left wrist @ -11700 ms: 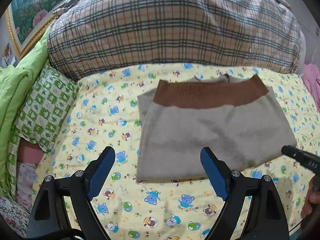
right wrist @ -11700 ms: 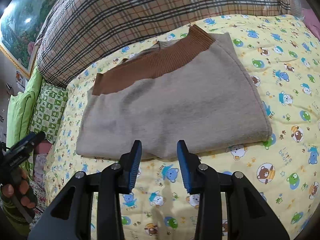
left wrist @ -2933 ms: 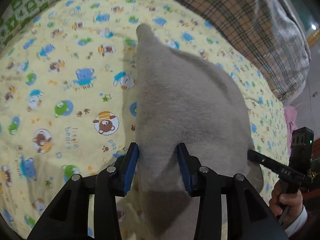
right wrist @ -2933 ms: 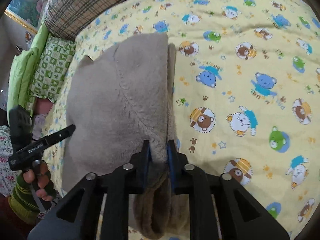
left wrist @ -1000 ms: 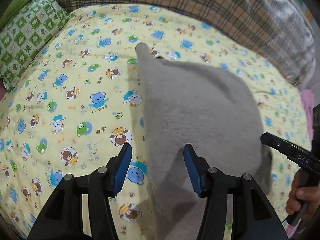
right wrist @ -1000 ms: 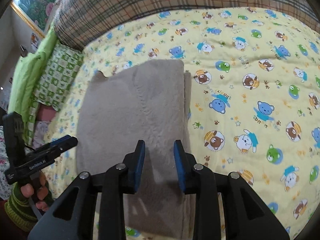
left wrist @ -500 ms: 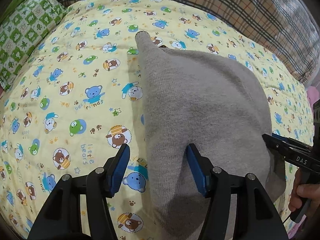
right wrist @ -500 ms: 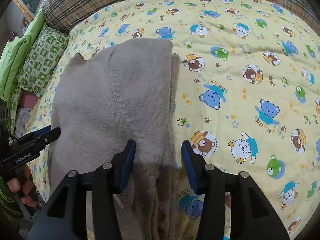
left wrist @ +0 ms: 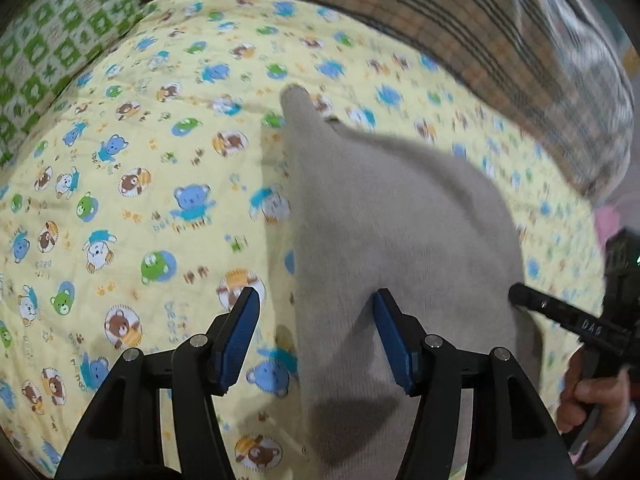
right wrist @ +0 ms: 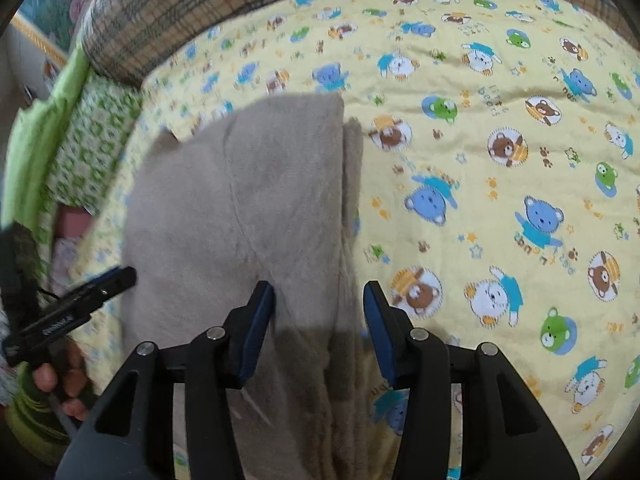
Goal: Fold small clothes
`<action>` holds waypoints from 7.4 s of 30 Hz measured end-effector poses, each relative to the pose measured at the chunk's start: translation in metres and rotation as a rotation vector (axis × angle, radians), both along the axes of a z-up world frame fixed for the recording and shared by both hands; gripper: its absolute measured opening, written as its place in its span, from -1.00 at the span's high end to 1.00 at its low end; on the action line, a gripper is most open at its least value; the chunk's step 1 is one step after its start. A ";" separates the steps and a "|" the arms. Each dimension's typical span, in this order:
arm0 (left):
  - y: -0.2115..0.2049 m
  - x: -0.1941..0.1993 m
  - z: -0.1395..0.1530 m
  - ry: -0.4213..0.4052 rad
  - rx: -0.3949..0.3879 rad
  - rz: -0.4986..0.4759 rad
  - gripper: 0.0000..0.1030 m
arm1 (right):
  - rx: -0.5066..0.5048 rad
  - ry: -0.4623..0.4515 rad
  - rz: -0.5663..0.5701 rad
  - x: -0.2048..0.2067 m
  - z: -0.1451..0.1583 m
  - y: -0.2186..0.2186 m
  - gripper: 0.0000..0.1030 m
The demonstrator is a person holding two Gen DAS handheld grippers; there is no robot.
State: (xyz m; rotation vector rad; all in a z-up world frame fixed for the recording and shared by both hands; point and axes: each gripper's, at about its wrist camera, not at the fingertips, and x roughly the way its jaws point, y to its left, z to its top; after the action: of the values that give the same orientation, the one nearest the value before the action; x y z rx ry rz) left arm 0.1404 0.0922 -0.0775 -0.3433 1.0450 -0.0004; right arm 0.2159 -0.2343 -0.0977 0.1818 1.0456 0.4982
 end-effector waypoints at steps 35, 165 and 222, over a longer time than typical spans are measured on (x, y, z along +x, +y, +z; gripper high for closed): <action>-0.019 -0.050 0.024 -0.063 -0.019 -0.093 0.00 | 0.099 -0.091 -0.028 -0.049 0.047 -0.016 0.33; -0.067 -0.099 0.024 -0.079 0.284 -0.110 -0.58 | -0.084 -0.238 0.114 -0.121 0.023 0.031 -0.49; -0.067 -0.090 0.031 -0.098 0.280 -0.105 -0.58 | -0.049 -0.239 0.042 -0.110 0.032 0.024 -0.49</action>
State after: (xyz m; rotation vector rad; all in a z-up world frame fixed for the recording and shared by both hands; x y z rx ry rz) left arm 0.0507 0.0252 -0.0463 -0.0334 0.9505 0.0345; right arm 0.1055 -0.2099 -0.0659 0.0544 0.8282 0.5185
